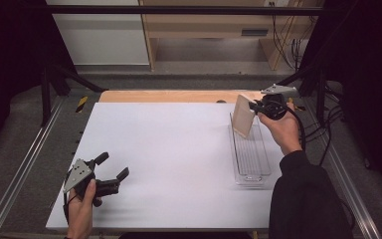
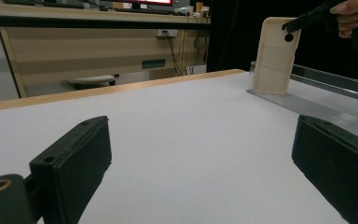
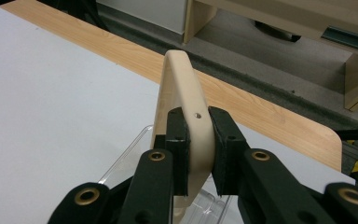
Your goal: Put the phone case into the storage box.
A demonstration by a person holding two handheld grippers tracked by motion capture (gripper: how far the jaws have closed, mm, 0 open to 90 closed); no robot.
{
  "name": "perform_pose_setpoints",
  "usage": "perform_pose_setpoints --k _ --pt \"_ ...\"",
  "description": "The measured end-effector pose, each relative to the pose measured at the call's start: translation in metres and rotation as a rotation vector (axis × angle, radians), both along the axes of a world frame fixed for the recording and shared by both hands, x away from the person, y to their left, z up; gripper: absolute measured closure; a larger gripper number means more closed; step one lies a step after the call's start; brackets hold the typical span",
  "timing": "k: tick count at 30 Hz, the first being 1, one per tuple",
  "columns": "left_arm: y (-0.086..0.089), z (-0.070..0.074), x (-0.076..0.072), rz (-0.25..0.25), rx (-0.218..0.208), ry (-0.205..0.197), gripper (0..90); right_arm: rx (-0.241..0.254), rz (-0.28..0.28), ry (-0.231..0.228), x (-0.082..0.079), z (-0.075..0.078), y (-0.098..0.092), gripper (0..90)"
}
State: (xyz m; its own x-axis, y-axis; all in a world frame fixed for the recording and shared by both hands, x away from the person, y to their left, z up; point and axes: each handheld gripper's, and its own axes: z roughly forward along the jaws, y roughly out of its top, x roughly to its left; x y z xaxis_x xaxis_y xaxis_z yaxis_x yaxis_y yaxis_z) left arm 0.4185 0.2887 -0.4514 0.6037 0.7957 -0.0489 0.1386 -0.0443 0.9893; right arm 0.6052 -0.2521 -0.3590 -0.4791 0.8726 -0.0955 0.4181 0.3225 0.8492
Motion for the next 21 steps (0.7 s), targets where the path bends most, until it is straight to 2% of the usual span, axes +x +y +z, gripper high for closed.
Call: perform_pose_setpoints --k 8,21 --pt "-0.0007 -0.0002 0.0000 -0.002 0.000 -0.001 4.2 0.003 -0.002 -0.011 0.0020 -0.0010 0.0006 78.9" --pt "-0.0020 -0.0005 -0.0005 -0.007 0.008 0.001 4.3 -0.006 -0.042 -0.051 0.0077 -0.0047 0.0016 78.2"
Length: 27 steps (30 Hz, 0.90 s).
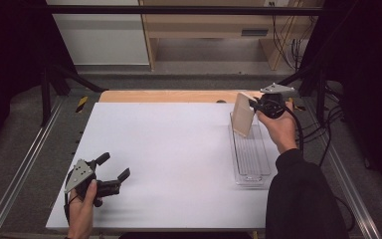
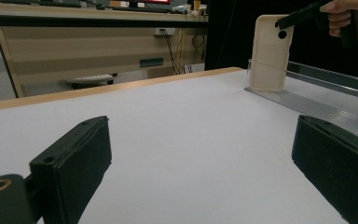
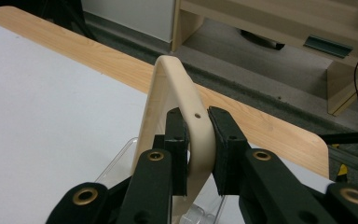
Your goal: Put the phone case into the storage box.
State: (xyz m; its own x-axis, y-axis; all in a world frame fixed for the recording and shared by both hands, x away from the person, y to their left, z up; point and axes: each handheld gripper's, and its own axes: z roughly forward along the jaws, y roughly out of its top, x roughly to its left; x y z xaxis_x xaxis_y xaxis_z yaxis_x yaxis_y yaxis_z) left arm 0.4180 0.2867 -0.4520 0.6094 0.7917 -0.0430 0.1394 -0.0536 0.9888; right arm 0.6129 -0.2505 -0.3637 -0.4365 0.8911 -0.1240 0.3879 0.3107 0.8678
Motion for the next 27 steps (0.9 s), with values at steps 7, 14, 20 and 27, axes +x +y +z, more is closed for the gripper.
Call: perform_pose_setpoints --k 7,14,20,27 --pt "0.0003 0.0000 -0.0002 0.000 -0.002 0.001 4.3 0.003 -0.025 -0.015 0.0027 -0.0022 -0.0007 77.7" --pt "0.0001 -0.0002 -0.0002 0.002 0.000 0.004 4.1 0.004 -0.043 -0.027 0.0050 -0.0034 0.0006 77.2" --pt "-0.0003 -0.0003 -0.0001 0.000 0.000 0.004 4.1 0.014 -0.059 -0.035 0.0075 -0.0048 0.0015 76.7" --pt "-0.0002 -0.0002 -0.0001 0.001 0.000 0.005 4.1 0.018 -0.078 -0.042 0.0094 -0.0059 0.0039 76.0"
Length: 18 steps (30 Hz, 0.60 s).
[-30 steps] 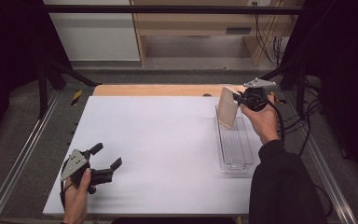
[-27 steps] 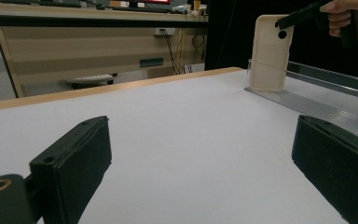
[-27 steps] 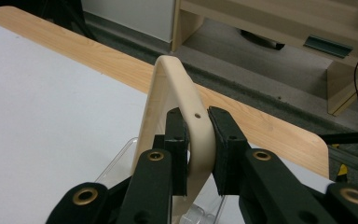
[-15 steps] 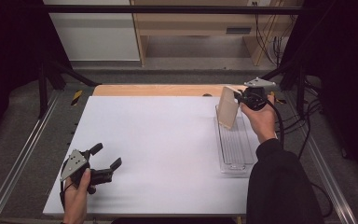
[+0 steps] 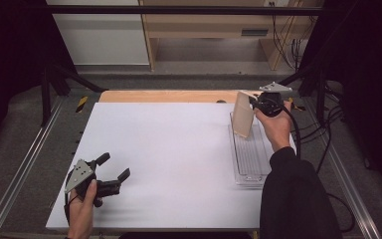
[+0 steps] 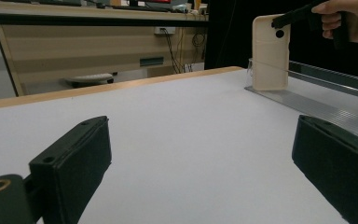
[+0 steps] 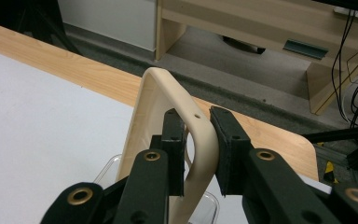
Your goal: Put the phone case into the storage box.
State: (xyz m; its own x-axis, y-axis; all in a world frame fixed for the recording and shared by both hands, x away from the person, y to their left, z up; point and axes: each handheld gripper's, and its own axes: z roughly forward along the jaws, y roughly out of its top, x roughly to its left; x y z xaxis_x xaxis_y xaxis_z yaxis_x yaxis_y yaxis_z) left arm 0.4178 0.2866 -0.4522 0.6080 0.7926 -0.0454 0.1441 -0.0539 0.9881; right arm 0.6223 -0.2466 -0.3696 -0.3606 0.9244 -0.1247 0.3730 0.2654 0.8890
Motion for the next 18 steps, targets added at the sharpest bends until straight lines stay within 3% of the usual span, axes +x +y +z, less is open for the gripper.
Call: perform_pose_setpoints --k 18 --pt "0.0001 0.0000 -0.0001 -0.003 0.000 -0.002 3.7 0.007 -0.028 -0.011 0.0042 -0.0022 0.0043 74.0"
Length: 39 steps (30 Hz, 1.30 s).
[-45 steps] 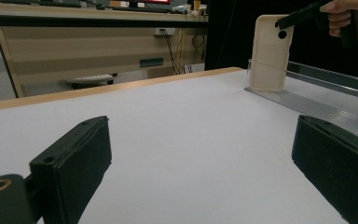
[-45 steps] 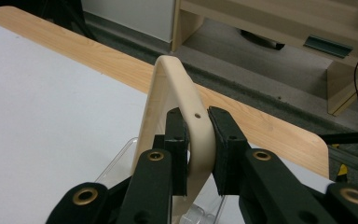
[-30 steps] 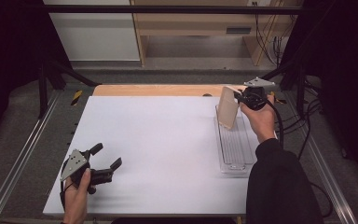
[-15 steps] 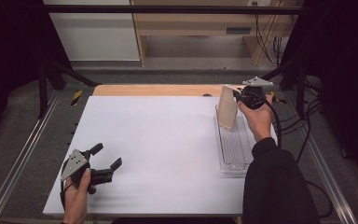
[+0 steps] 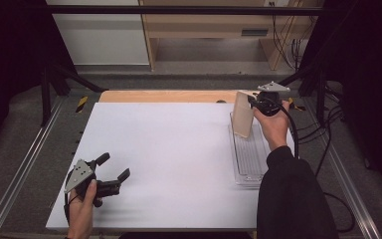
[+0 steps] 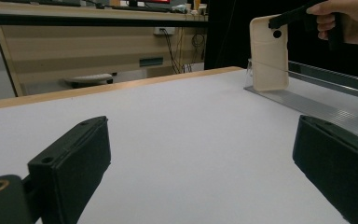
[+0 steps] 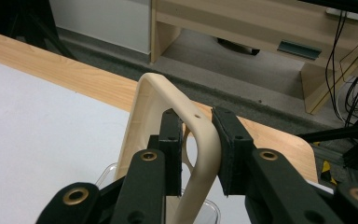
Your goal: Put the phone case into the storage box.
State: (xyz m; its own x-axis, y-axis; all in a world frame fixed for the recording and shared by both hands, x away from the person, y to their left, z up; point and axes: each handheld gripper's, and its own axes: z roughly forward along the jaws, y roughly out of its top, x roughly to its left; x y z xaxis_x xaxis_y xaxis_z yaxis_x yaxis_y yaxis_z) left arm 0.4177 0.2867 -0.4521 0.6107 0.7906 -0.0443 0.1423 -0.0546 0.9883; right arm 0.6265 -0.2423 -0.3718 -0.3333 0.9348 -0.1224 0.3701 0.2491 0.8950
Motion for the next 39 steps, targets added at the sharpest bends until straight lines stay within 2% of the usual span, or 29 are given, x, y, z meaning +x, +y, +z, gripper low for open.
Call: perform_pose_setpoints --k 39 --pt "-0.0011 0.0004 -0.0002 -0.007 0.002 -0.007 3.7 0.021 -0.027 -0.015 0.0070 -0.0049 0.0051 71.3"
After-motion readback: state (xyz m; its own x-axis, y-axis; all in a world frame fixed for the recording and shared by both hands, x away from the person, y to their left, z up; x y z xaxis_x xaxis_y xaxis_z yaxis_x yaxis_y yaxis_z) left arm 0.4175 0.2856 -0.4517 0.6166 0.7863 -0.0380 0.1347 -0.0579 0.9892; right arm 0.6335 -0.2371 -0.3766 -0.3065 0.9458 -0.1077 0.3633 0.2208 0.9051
